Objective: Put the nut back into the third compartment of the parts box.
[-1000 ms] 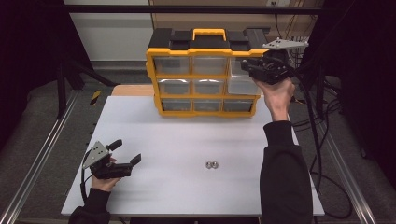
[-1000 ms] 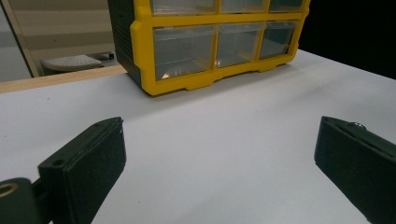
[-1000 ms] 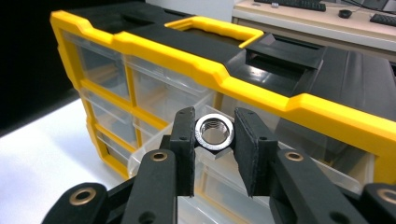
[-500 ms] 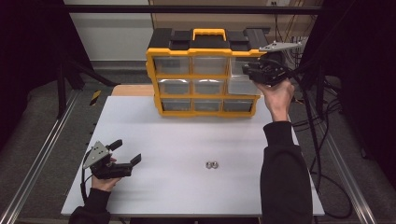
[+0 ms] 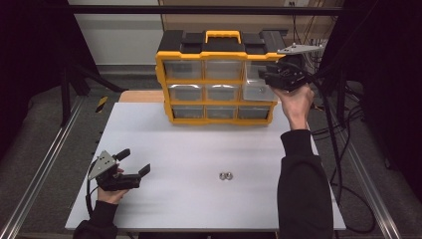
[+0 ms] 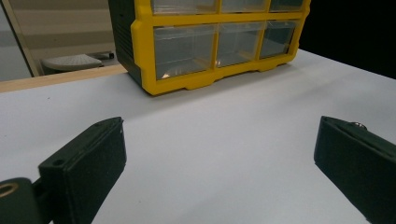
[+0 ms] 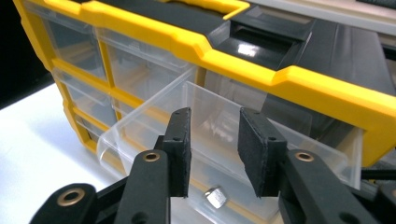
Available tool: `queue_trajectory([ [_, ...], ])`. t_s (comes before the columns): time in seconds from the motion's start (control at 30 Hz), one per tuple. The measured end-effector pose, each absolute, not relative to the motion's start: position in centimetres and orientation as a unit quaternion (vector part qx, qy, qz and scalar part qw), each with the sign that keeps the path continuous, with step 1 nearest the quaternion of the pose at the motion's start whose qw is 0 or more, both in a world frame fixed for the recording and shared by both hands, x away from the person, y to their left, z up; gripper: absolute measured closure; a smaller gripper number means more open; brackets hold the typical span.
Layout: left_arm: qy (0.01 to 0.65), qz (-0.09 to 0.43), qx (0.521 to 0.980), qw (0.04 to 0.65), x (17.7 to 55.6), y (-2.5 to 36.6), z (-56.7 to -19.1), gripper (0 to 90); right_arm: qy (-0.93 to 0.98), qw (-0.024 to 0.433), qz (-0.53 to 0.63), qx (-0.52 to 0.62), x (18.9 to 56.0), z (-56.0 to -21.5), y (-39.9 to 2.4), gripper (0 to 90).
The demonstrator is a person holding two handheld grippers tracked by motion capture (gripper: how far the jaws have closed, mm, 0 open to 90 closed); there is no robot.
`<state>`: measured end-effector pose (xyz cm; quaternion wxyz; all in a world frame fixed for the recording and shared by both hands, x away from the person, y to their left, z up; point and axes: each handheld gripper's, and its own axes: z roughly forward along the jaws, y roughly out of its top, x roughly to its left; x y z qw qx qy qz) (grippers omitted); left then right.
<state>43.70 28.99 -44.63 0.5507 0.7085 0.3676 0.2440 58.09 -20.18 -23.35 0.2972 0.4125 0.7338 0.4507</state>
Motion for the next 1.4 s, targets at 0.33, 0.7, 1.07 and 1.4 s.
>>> queue_trajectory([
  [0.33,0.368,0.245,0.707,0.552,43.7,29.0,-44.6,1.9,0.697,0.317,0.523,0.374,55.1,-22.3,-20.4,42.5],
  [0.7,0.367,0.246,0.707,0.552,43.6,29.0,-44.6,1.7,0.664,0.324,0.577,0.348,50.9,-23.5,-19.9,12.2],
  [1.07,0.365,0.248,0.709,0.551,43.6,28.9,-44.6,1.5,0.67,0.305,0.576,0.355,48.3,-27.8,-20.2,2.8],
  [1.4,0.364,0.248,0.709,0.551,43.6,28.8,-44.6,1.4,0.686,0.283,0.567,0.358,46.5,-31.7,-20.0,2.5],
])
